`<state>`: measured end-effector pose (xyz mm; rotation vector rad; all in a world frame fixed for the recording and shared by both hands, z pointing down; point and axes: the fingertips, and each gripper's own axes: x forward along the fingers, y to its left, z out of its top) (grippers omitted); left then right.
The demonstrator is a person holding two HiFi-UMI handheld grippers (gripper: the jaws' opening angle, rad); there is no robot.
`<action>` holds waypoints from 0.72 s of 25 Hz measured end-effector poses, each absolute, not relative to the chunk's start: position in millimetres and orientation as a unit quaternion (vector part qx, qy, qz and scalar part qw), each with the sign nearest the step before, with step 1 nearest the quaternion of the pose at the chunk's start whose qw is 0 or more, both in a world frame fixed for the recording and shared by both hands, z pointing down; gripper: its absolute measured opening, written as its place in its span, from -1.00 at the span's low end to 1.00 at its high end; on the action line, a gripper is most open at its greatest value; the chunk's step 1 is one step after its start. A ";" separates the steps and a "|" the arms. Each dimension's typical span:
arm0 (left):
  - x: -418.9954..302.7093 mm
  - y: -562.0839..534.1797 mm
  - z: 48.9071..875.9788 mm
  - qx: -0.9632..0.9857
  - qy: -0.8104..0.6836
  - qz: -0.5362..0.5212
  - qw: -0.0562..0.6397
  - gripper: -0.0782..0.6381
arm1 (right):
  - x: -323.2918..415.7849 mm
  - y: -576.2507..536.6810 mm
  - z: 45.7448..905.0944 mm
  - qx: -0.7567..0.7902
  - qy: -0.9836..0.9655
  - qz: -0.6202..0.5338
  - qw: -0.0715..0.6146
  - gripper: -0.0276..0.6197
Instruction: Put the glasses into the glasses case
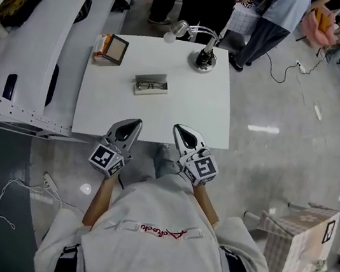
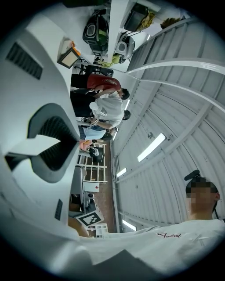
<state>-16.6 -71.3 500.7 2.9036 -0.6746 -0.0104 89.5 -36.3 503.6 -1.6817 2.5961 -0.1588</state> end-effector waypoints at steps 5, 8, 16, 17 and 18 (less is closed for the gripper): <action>-36.5 -41.8 502.6 0.968 -0.236 -0.005 0.084 -0.74 | 75.9 -9.5 504.9 -0.541 0.840 -0.048 0.016 -0.86; -42.9 -23.8 503.5 0.968 -0.236 -0.003 0.084 -0.74 | 68.3 5.7 503.3 -0.541 0.840 -0.046 0.015 -0.86; -52.4 12.8 502.6 0.968 -0.234 -0.004 0.086 -0.74 | 55.2 44.6 502.2 -0.541 0.840 -0.047 0.015 -0.87; -52.9 16.0 502.7 0.968 -0.234 -0.004 0.086 -0.74 | 54.4 48.4 502.5 -0.541 0.840 -0.047 0.013 -0.87; -53.1 19.1 502.8 0.968 -0.235 -0.005 0.086 -0.74 | 54.1 52.1 503.0 -0.541 0.840 -0.047 0.012 -0.87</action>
